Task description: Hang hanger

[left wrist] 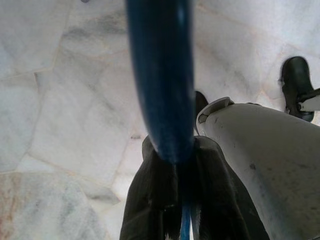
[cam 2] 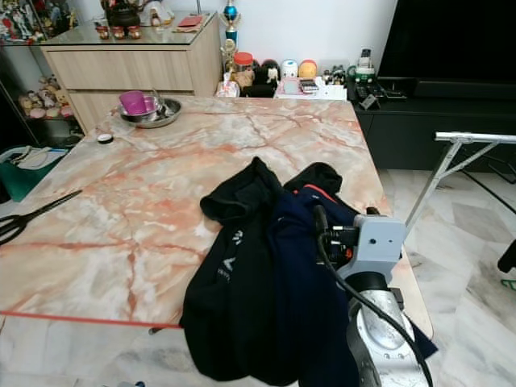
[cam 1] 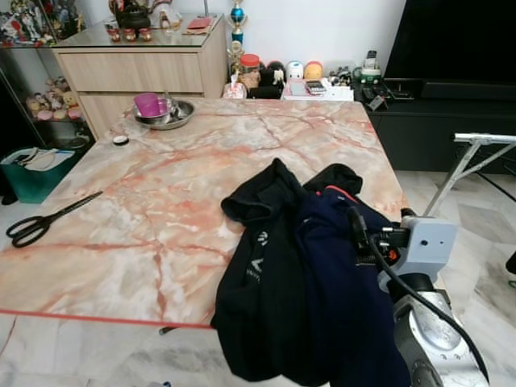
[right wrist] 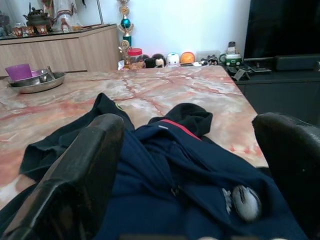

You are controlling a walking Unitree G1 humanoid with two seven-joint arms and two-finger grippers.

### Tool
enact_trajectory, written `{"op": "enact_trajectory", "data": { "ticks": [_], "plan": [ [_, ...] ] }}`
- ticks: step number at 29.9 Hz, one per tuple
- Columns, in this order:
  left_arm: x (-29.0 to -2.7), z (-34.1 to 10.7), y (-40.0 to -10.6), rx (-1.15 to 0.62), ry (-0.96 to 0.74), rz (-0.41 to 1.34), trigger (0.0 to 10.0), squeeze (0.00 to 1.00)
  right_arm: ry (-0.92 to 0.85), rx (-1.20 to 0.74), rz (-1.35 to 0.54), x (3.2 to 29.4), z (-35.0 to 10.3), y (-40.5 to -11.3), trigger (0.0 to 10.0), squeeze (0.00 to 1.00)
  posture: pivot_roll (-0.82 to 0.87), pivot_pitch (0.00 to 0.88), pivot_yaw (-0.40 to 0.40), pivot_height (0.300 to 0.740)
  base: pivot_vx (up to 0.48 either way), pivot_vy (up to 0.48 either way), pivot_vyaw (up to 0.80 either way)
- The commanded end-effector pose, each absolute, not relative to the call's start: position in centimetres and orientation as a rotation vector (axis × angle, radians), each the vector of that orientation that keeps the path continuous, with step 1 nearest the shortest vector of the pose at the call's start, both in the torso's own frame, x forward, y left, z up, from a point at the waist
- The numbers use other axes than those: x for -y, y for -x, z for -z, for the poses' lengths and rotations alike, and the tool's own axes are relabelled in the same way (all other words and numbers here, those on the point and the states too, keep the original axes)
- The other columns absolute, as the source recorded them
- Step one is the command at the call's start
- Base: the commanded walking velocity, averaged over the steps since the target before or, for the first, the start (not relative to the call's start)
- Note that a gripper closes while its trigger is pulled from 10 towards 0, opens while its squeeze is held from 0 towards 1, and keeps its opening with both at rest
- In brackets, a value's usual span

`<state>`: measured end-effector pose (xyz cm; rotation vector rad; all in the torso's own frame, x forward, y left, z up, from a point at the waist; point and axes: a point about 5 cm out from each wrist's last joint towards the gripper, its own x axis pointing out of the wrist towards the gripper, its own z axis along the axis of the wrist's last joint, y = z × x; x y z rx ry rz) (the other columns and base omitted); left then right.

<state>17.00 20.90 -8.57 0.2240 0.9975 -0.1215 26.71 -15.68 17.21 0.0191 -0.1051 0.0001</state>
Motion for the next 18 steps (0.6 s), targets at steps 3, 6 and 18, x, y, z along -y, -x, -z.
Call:
{"op": "enact_trajectory", "data": {
  "ticks": [3,6,18],
  "plan": [
    [-21.06,8.7,-16.7,-1.014,-0.221,0.112,10.0,0.0,-0.011,0.106,0.002,15.61,-17.23,-26.82,10.0,0.0,0.03,0.05,0.022,0.74,0.0,0.0,0.0],
    [-21.04,8.7,-16.71,-1.013,-0.22,0.111,10.0,0.0,-0.01,0.105,0.003,15.63,-17.19,-26.84,10.0,0.0,0.03,0.051,0.022,0.74,0.0,0.0,0.0],
    [-20.91,8.71,-16.7,-1.006,-0.23,0.125,10.0,0.0,-0.008,0.101,0.009,15.68,-17.12,-26.92,10.0,0.0,0.03,0.057,0.02,0.74,0.0,0.0,0.0]
  ]
}}
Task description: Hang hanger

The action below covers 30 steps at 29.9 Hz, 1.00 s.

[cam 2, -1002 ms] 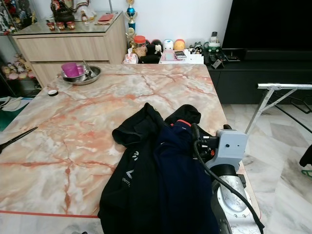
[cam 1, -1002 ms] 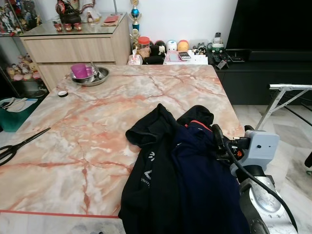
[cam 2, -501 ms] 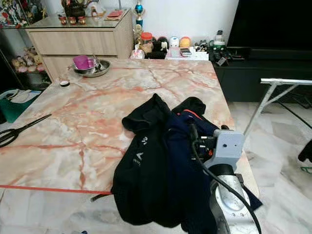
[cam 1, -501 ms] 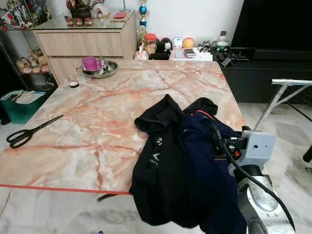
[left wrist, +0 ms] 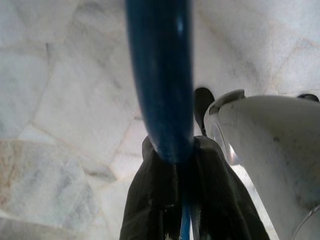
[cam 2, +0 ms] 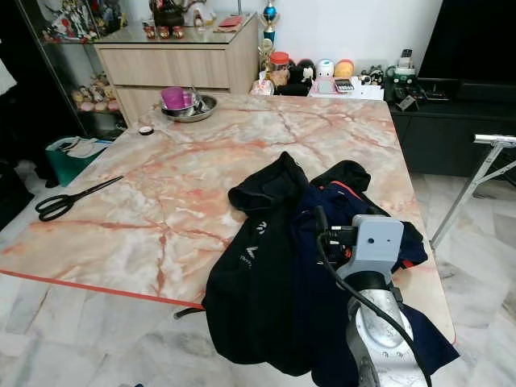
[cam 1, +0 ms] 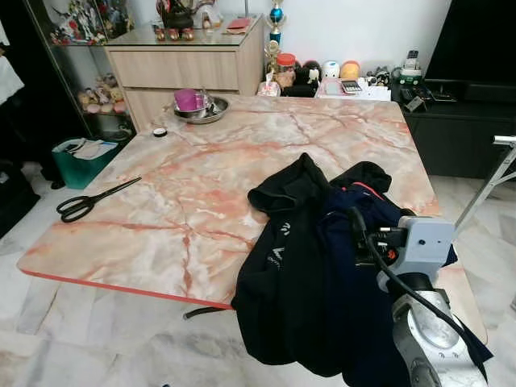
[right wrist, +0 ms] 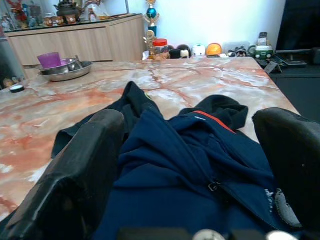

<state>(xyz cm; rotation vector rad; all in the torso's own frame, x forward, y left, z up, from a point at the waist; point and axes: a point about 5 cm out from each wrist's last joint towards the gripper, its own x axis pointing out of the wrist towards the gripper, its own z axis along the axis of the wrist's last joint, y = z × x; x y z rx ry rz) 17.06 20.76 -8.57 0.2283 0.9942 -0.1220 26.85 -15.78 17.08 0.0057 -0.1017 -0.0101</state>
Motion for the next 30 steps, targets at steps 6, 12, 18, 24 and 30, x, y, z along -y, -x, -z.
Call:
{"op": "enact_trajectory", "data": {
  "ticks": [6,12,18,24,30],
  "plan": [
    [-20.74,8.74,-16.68,-1.007,-0.239,0.135,10.0,0.0,-0.008,0.104,0.009,15.66,-17.18,-26.97,10.0,0.0,0.03,0.058,0.019,0.74,0.0,-0.269,0.0],
    [-20.65,8.75,-16.71,-1.005,-0.234,0.136,10.0,0.0,-0.007,0.109,0.01,15.67,-17.25,-27.03,10.0,0.0,0.03,0.056,0.019,0.74,0.0,-0.346,0.0],
    [-20.58,8.73,-16.77,-1.002,-0.231,0.139,10.0,0.0,-0.006,0.116,0.011,15.64,-17.36,-27.13,10.0,0.0,0.03,0.054,0.019,0.74,0.0,-0.349,0.0],
    [-20.52,8.72,-16.8,-0.998,-0.227,0.138,10.0,0.0,-0.006,0.116,0.014,15.73,-17.34,-27.15,10.0,0.0,0.03,0.054,0.02,0.74,0.0,-0.352,0.0],
    [-20.47,8.73,-16.78,-0.998,-0.228,0.141,10.0,0.0,-0.006,0.116,0.017,15.78,-17.26,-27.15,10.0,0.0,0.03,0.055,0.02,0.74,0.0,-0.351,0.0]
  ]
}}
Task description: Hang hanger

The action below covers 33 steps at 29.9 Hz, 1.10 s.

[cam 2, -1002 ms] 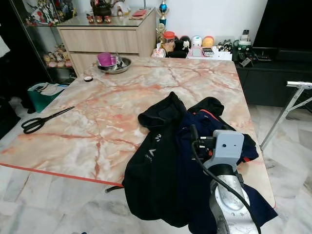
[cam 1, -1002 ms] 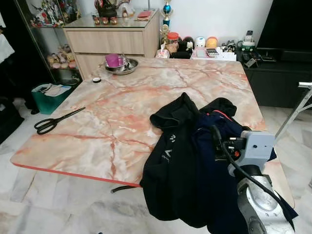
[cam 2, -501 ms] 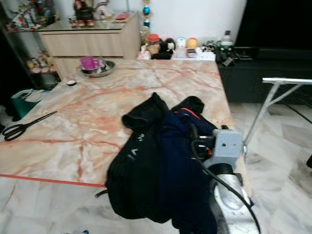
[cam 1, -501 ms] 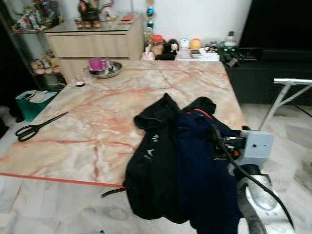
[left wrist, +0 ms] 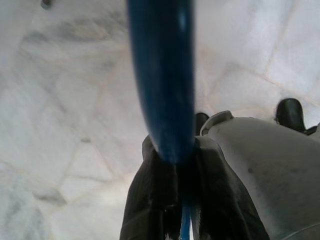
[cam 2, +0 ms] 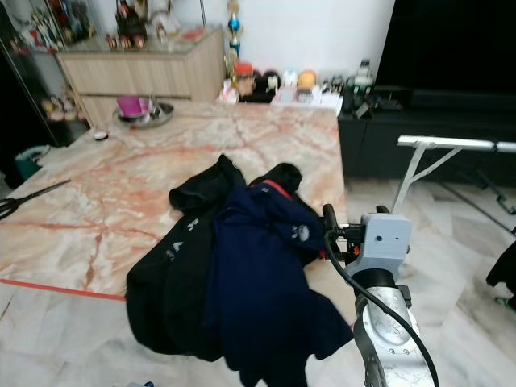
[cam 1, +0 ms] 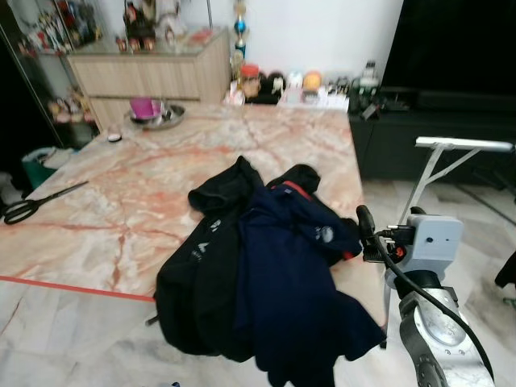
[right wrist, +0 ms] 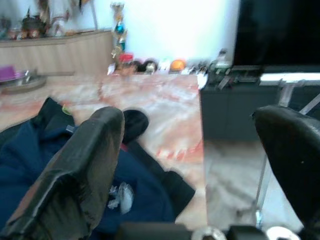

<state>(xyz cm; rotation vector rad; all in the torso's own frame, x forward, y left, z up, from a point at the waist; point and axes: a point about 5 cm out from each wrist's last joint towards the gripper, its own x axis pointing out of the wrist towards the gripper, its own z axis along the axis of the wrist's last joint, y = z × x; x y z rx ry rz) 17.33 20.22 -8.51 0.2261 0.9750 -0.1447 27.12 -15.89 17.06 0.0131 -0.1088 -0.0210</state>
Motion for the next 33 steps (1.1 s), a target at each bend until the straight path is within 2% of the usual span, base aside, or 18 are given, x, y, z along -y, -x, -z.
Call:
{"op": "enact_trajectory", "data": {
  "ticks": [1,5,7,12,14,16,17,20,23,26,27,33],
  "plan": [
    [-20.5,8.7,-16.8,-0.998,-0.228,0.142,10.0,0.0,-0.004,0.114,0.018,15.8,-17.2,-27.2,10.0,0.0,0.03,0.056,0.021,0.74,0.0,-0.349,0.0],
    [-20.4,8.7,-16.8,-0.998,-0.227,0.142,10.0,0.0,-0.002,0.109,0.02,16.0,-16.8,-27.2,10.0,0.0,0.03,0.057,0.019,0.74,0.0,-0.352,0.0],
    [-20.4,8.8,-16.7,-0.998,-0.224,0.142,10.0,0.0,0.026,0.071,0.067,17.7,-15.1,-27.2,10.0,0.0,0.03,0.058,0.019,0.74,0.0,-0.351,0.0],
    [-20.5,8.8,-16.7,-1.001,-0.225,0.139,10.0,0.0,0.029,0.027,0.138,19.9,-13.3,-27.0,10.0,0.0,0.02,0.062,0.023,0.74,0.0,-0.352,0.0],
    [-20.6,8.8,-16.6,-1.003,-0.229,0.14,10.0,0.0,0.07,-0.071,0.168,21.4,-10.3,-26.8,10.0,0.0,0.02,0.06,0.028,0.74,0.0,-0.351,0.0],
    [-20.6,8.8,-16.7,-1.004,-0.23,0.142,10.0,0.0,0.072,-0.129,0.168,21.7,-8.5,-26.7,10.0,0.0,0.02,0.06,0.029,0.74,0.0,-0.352,0.0],
    [-20.6,8.8,-16.7,-1.004,-0.23,0.142,10.0,0.0,0.072,-0.129,0.168,21.7,-8.5,-26.7,10.0,0.0,0.02,0.06,0.029,0.74,0.0,-0.352,0.0],
    [-20.4,8.7,-16.8,-1.001,-0.23,0.146,10.0,0.0,0.108,-0.375,0.124,21.7,-1.6,-25.3,10.0,0.0,0.02,0.053,0.032,0.74,0.0,-0.35,0.0],
    [-20.4,8.7,-16.9,-0.998,-0.229,0.146,10.0,0.0,0.145,-0.528,0.106,21.3,1.9,-23.6,10.0,0.0,0.02,0.048,0.032,0.74,0.0,-0.352,0.0],
    [-20.4,8.7,-16.9,-0.997,-0.227,0.144,10.0,0.0,0.129,-0.672,0.088,20.8,4.7,-21.6,10.0,0.0,0.03,0.037,0.037,0.74,0.0,-0.352,0.0],
    [-20.4,8.7,-16.9,-0.997,-0.227,0.144,10.0,0.0,0.129,-0.672,0.088,20.8,4.7,-21.6,10.0,0.0,0.03,0.037,0.037,0.74,0.0,-0.352,0.0],
    [-20.4,8.7,-16.9,-0.999,-0.23,0.144,10.0,0.0,0.138,-0.915,-0.002,19.8,8.3,-17.4,10.0,0.0,0.02,0.018,0.041,0.74,0.0,-0.352,0.0]
  ]
}}
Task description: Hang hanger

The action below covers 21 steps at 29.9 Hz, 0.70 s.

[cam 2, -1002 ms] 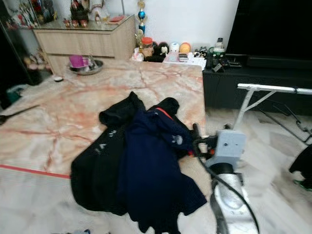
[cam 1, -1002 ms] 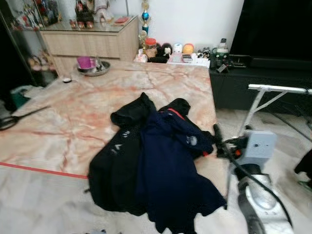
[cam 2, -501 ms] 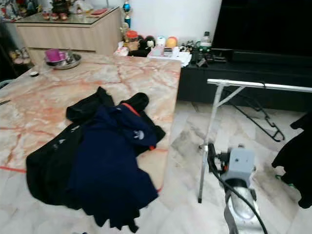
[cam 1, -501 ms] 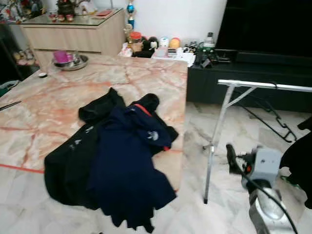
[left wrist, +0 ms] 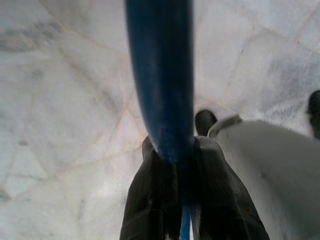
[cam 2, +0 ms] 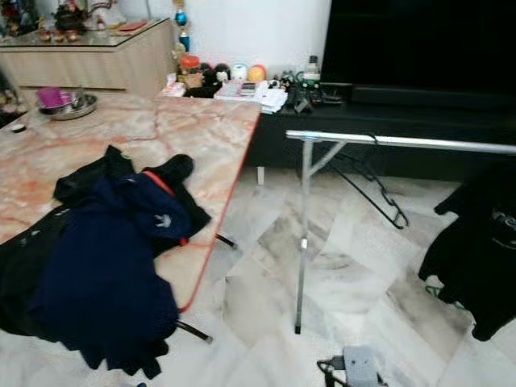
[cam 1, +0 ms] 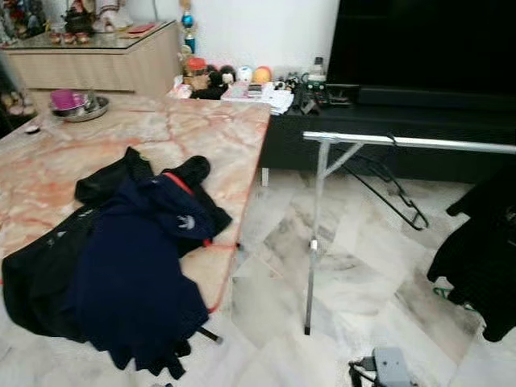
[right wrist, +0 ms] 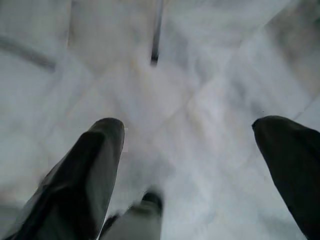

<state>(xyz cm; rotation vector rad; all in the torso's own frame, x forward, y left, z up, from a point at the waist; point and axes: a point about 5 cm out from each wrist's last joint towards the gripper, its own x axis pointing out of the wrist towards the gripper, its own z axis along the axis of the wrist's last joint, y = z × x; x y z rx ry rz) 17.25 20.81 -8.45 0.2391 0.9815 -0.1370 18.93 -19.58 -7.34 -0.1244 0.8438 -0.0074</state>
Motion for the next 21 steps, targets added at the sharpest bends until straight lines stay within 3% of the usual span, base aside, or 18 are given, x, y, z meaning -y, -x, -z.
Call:
{"op": "enact_trajectory", "data": {
  "ticks": [1,8,21],
  "plan": [
    [-20.4,8.7,-16.9,-0.999,-0.231,0.144,10.0,0.0,0.141,-0.923,0.005,19.9,8.4,-17.2,10.0,0.0,0.02,0.018,0.041,0.74,0.0,-0.352,0.0],
    [-20.5,8.8,-16.6,-1.007,-0.233,0.146,10.0,0.0,0.115,-0.931,0.033,19.9,8.8,-16.5,10.0,0.0,0.01,0.0,0.047,0.74,0.0,-0.352,0.0],
    [-20.1,9.0,-16.3,-1.012,-0.227,0.154,10.0,0.0,0.236,-1.039,-0.068,19.9,9.9,-13.9,10.0,0.0,0.0,0.0,0.047,0.74,0.0,-0.353,0.0]
  ]
}}
